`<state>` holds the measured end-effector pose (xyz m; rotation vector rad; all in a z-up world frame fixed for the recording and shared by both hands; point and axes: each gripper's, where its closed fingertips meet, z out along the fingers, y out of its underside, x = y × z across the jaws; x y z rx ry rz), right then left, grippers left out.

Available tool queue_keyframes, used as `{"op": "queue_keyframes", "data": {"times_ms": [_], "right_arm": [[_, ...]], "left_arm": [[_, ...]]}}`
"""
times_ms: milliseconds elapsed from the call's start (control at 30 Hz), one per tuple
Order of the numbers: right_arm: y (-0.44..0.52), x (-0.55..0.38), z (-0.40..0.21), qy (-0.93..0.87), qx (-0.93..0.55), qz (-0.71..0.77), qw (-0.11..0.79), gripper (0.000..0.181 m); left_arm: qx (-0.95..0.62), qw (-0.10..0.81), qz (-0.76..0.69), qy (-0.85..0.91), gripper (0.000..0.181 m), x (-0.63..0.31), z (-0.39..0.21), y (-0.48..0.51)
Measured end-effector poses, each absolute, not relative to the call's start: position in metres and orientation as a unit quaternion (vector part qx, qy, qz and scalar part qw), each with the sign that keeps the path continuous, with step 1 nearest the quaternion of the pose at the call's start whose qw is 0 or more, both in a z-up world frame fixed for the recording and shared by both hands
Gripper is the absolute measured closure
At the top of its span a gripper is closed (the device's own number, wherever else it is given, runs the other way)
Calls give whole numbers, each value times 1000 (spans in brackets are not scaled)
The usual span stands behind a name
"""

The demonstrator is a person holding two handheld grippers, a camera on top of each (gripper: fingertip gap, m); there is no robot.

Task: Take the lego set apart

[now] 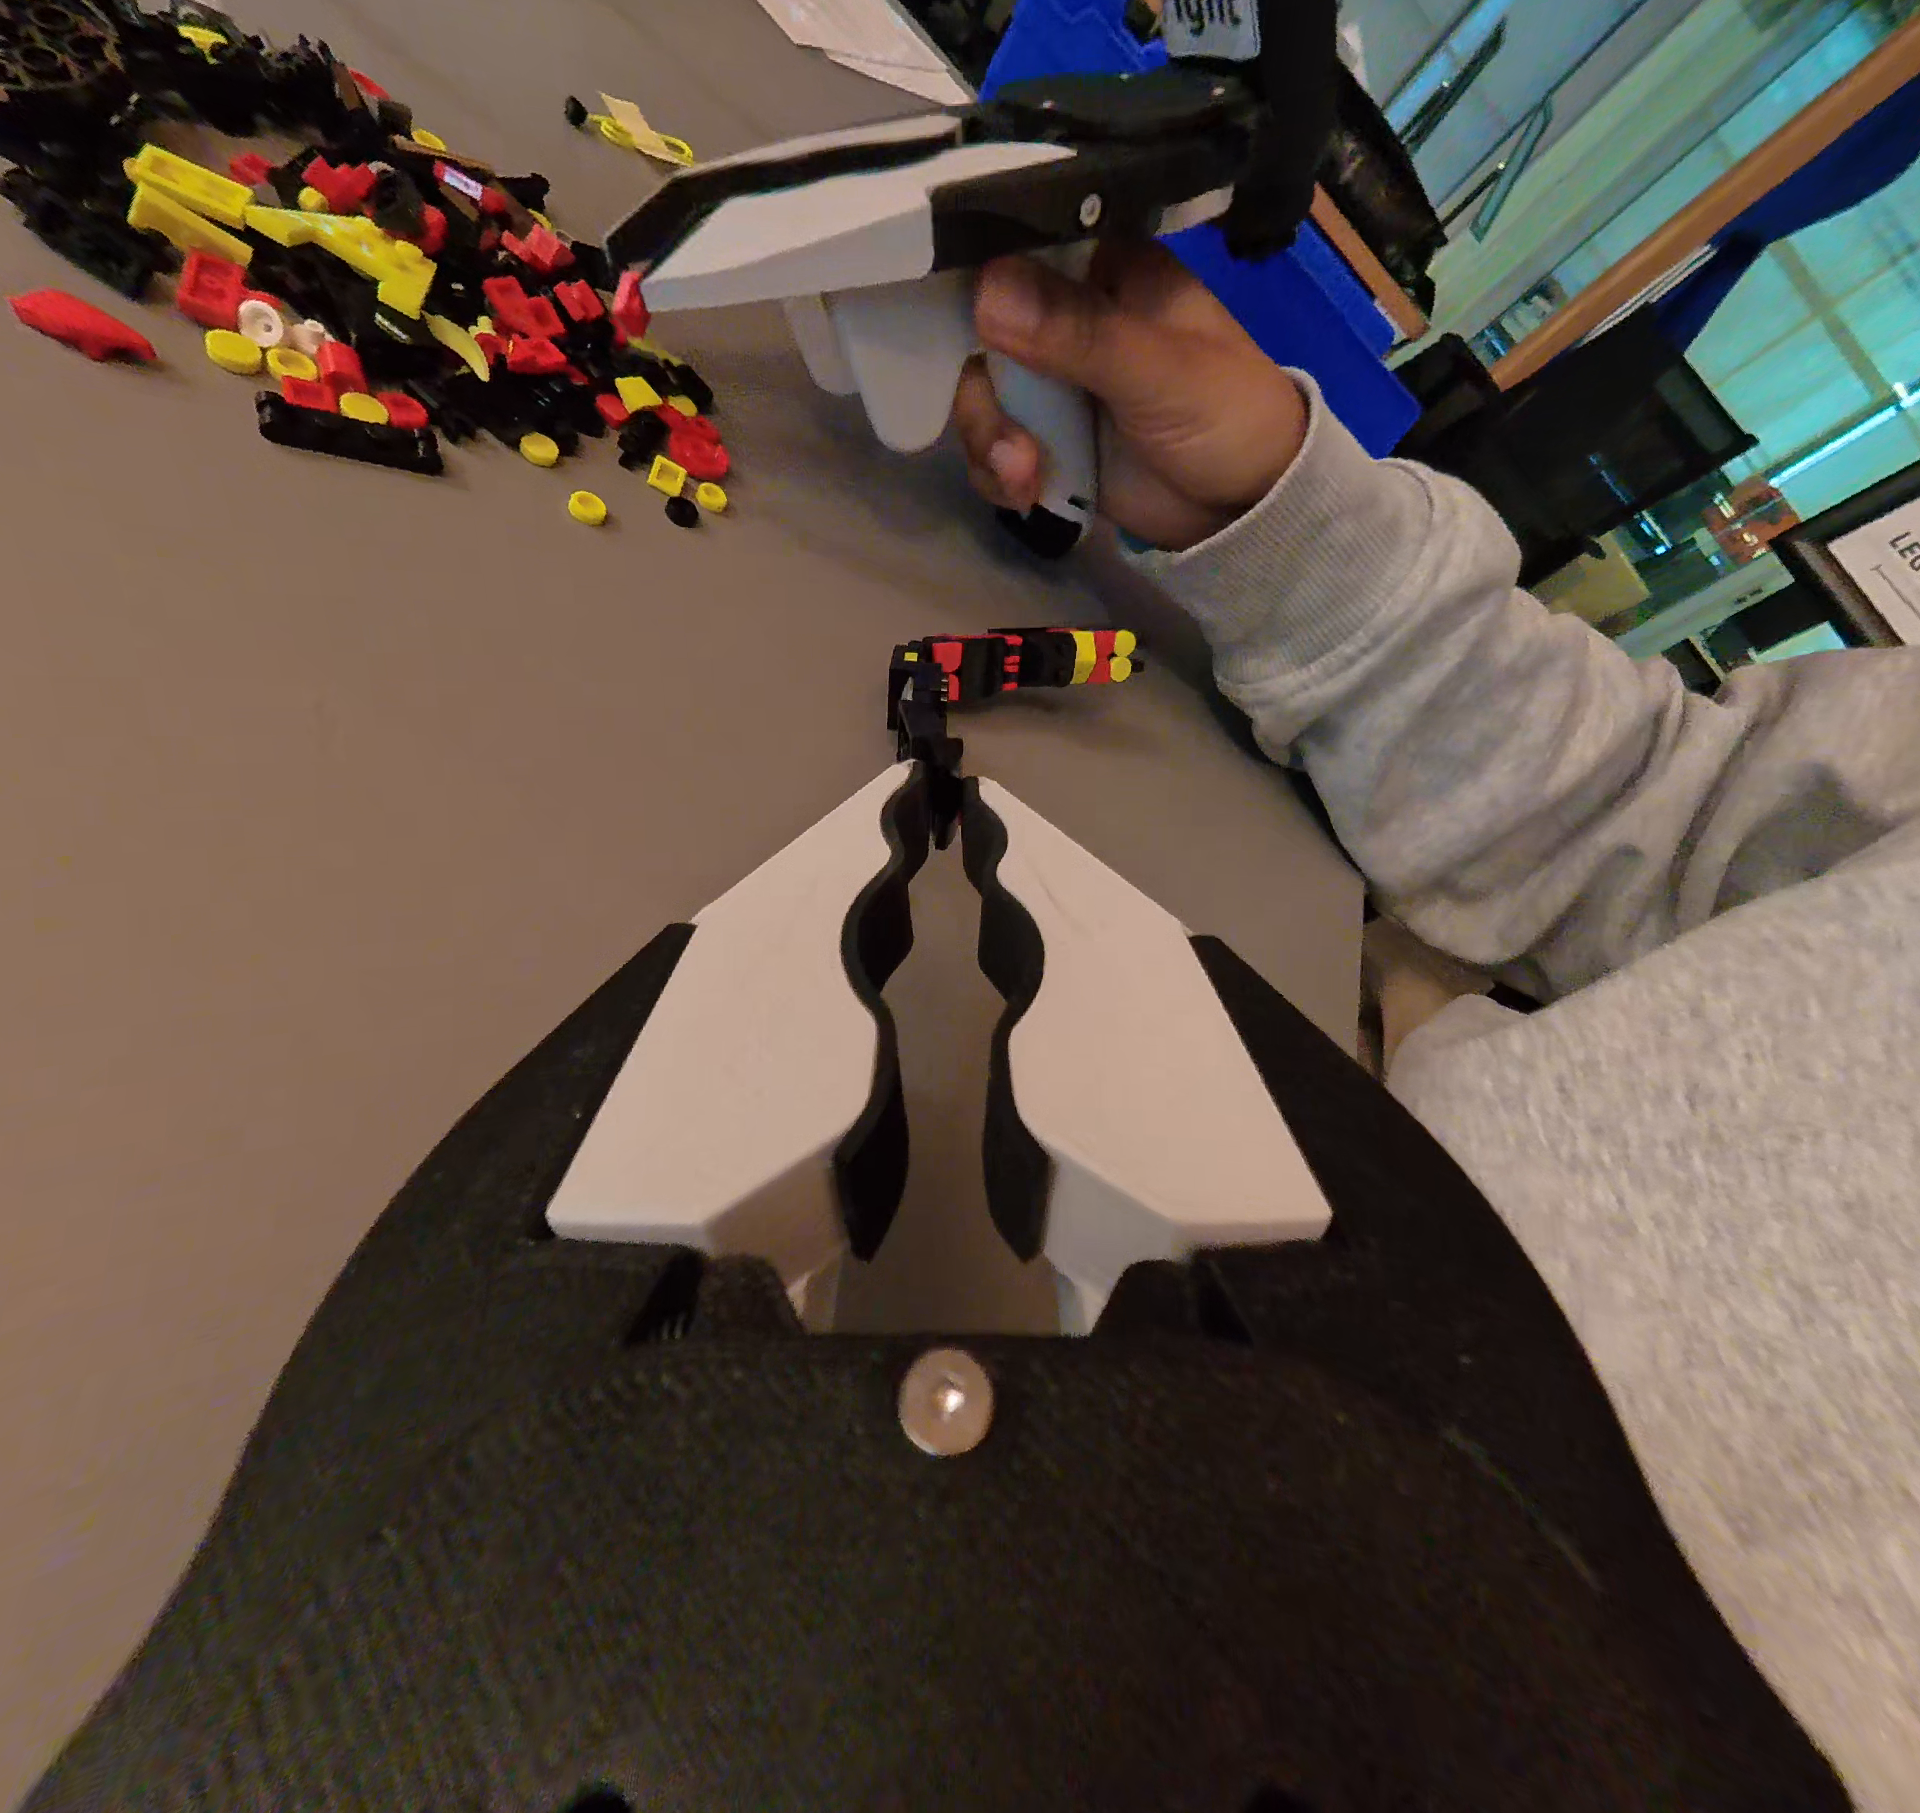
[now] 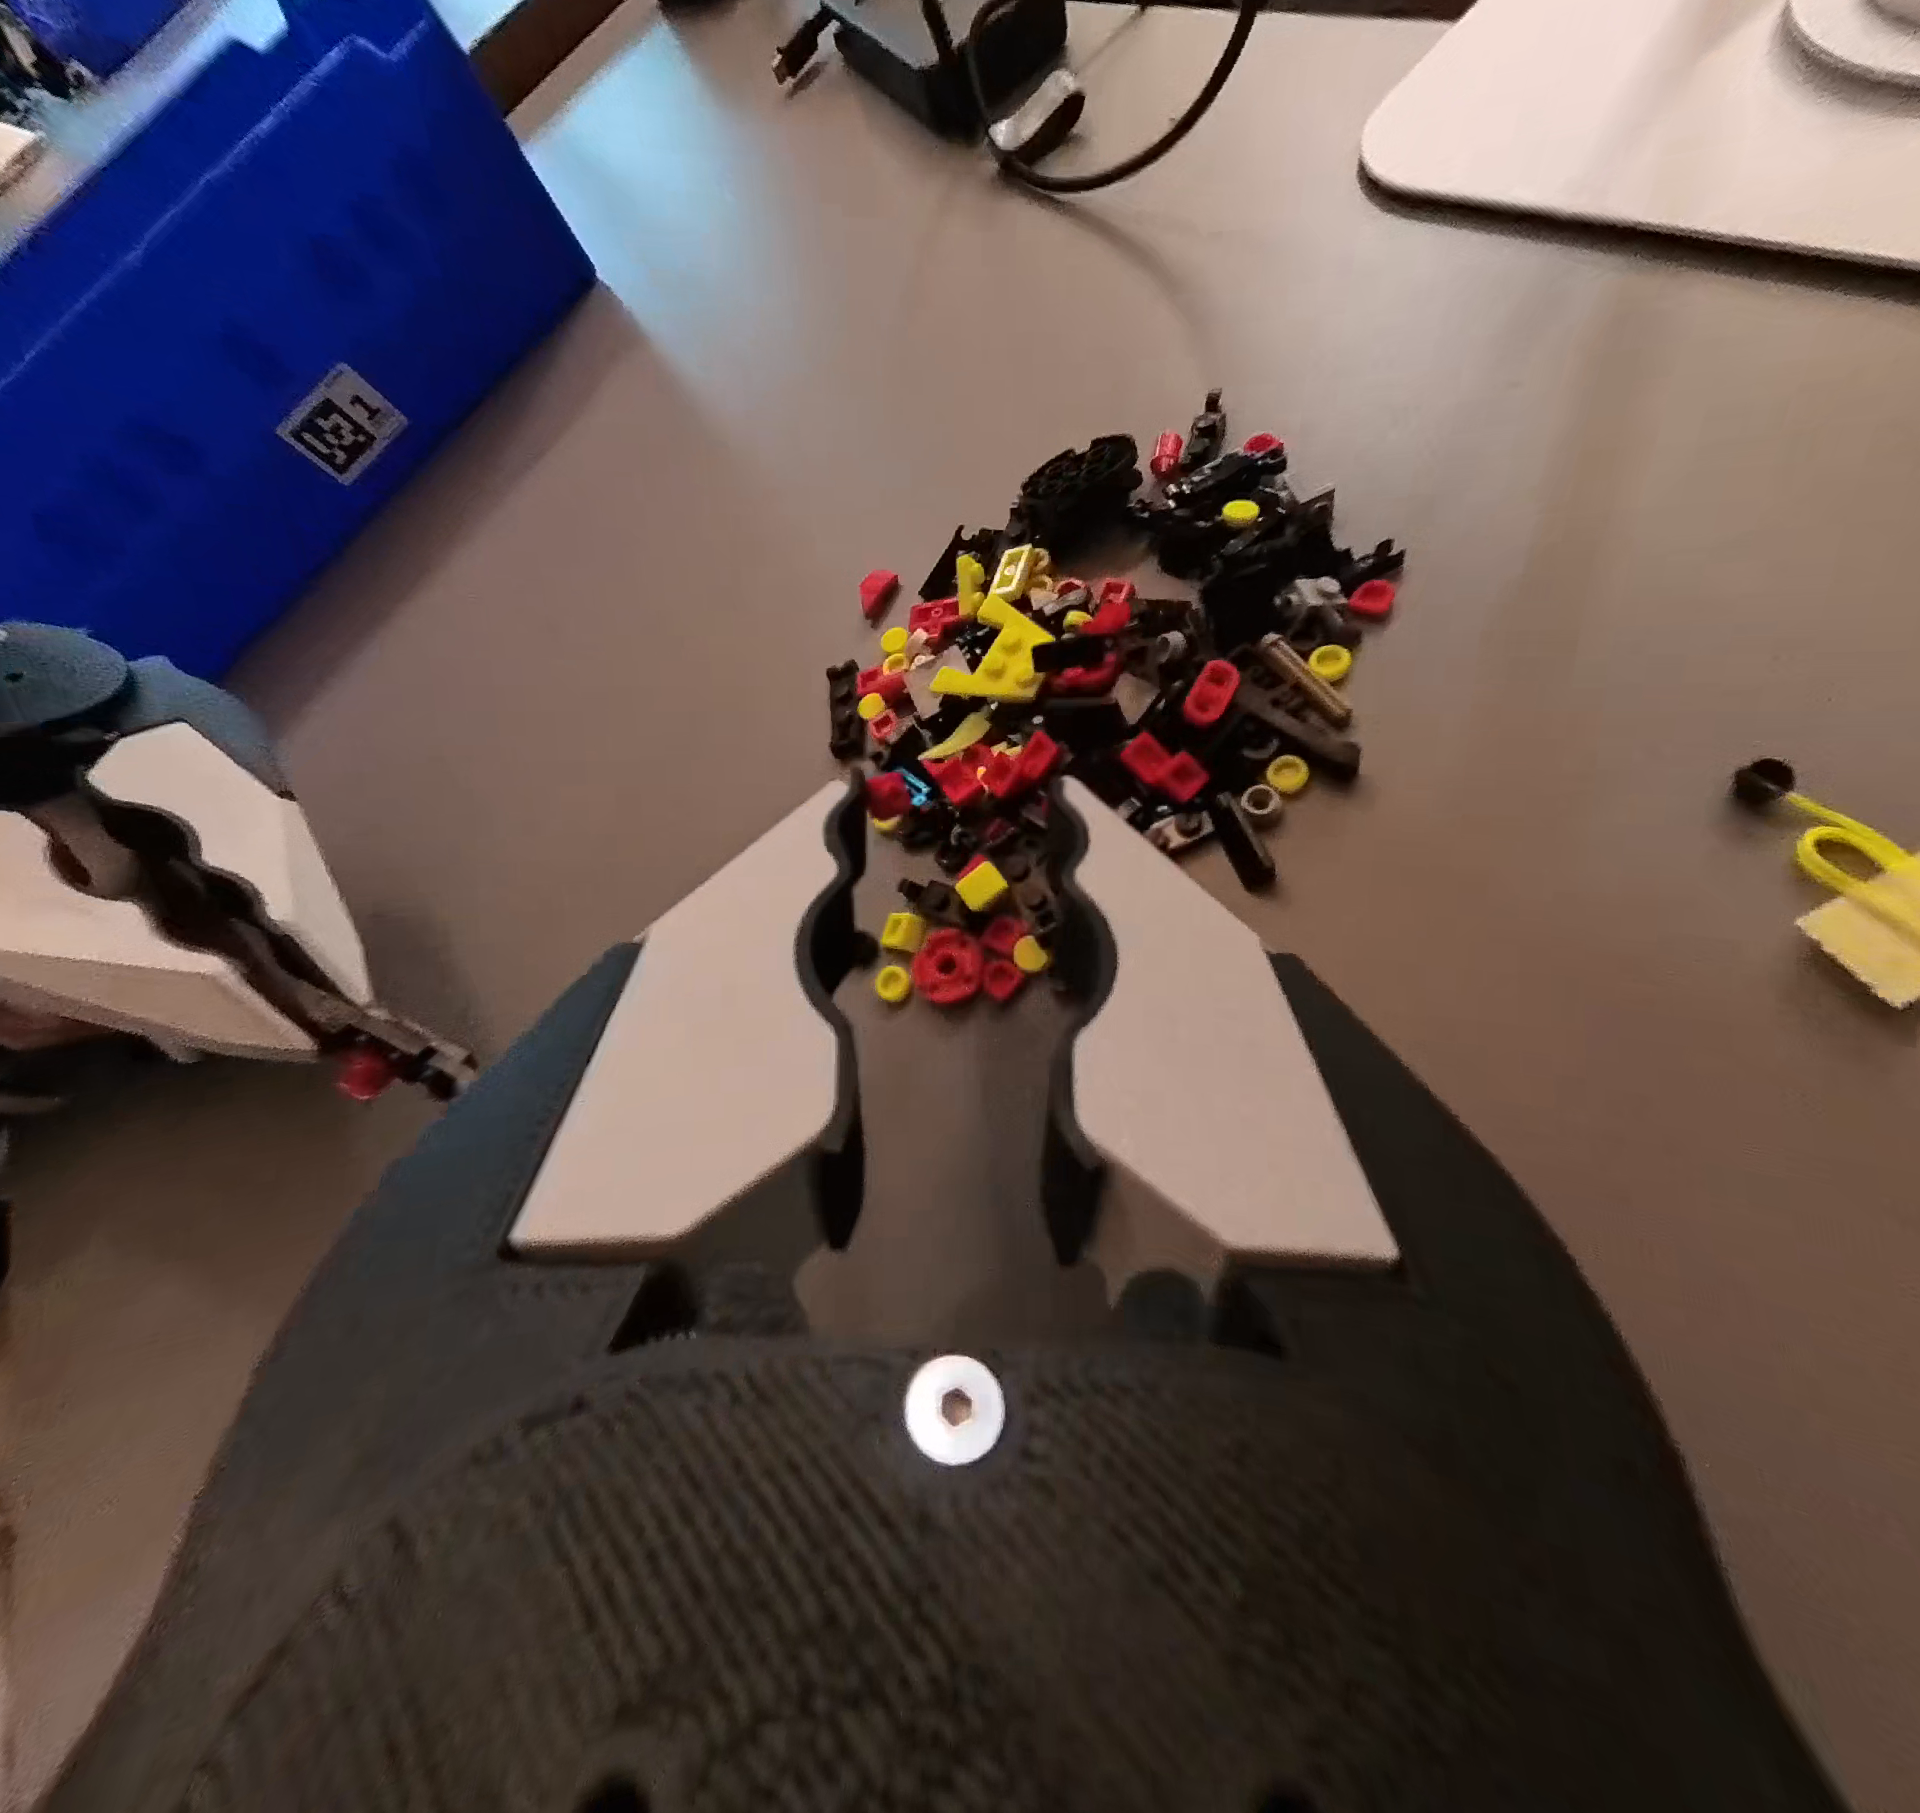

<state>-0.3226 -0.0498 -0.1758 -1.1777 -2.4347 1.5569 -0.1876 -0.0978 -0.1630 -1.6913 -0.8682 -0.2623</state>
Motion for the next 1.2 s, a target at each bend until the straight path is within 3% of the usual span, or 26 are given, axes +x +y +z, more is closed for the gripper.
{"op": "queue_keyframes", "data": {"times_ms": [33,233,433,567,667,767,833,1000,1200], "right_arm": [[-48,-321,-171,-775,-379,506,5,148],[-31,-306,-140,-728,-366,578,41,158],[-30,-294,-109,-724,-343,596,51,152],[-51,-240,-80,-729,-244,635,78,149],[-60,-203,-97,-769,-152,587,202,148],[-63,-185,-121,-795,-49,480,367,161],[-69,-180,-127,-794,-15,430,430,172],[-79,-168,-130,-796,-118,490,335,158],[-73,-172,-143,-803,-51,437,401,159]], "left_arm": [[-722,573,-113,-371,178,-187,-163,-98],[-712,576,-134,-377,178,-188,-163,-98],[-707,578,-133,-386,178,-190,-163,-100],[-698,564,-162,-410,178,-187,-170,-97],[-697,556,-170,-419,178,-186,-173,-94],[-685,565,-187,-421,178,-184,-170,-89],[-661,586,-200,-425,177,-184,-162,-87],[-580,631,-262,-444,177,-188,-144,-88],[-541,642,-293,-457,177,-187,-139,-82]]}}
